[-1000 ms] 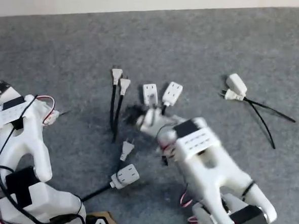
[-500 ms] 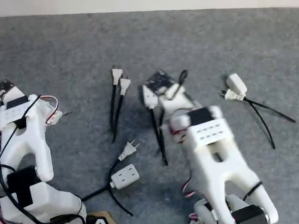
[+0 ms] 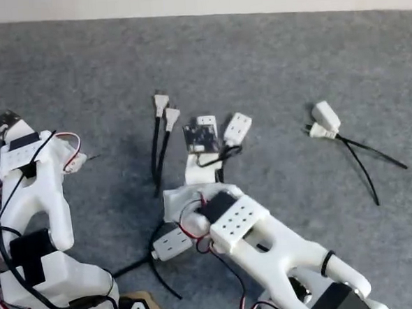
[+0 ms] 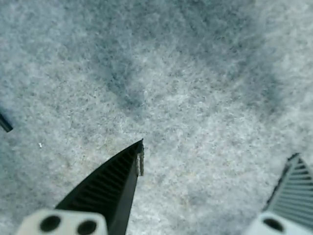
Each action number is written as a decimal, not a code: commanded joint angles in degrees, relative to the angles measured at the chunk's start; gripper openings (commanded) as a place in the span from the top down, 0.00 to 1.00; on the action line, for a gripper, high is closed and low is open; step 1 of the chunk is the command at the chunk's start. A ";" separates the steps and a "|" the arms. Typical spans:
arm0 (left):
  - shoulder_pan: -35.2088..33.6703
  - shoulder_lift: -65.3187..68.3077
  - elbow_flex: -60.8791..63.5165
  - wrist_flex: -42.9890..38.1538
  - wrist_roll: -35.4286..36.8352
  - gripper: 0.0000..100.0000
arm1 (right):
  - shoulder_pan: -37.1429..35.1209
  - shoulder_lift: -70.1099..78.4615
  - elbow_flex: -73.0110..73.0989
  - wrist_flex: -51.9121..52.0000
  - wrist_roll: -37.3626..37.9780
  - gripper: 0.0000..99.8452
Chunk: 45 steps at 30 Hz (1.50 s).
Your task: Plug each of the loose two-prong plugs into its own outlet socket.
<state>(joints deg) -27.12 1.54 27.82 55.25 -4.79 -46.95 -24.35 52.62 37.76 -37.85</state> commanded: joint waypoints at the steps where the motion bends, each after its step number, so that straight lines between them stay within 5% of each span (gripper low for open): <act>1: 1.36 -0.40 -0.22 -0.09 0.62 0.57 | -1.45 -0.31 1.54 -5.58 -1.14 0.65; 16: 1.36 -0.75 1.01 0.00 0.53 0.57 | -3.30 19.65 -6.99 -7.69 -1.14 0.65; 28: 1.36 -0.75 1.01 0.00 0.53 0.57 | -3.03 20.53 -8.22 -7.78 4.22 0.96; 45: 1.36 -0.75 1.01 -0.09 0.44 0.57 | -0.66 20.97 -13.41 -4.26 4.22 0.96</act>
<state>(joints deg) -27.03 1.54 29.05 55.25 -4.79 -48.97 -2.81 41.89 33.19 -33.98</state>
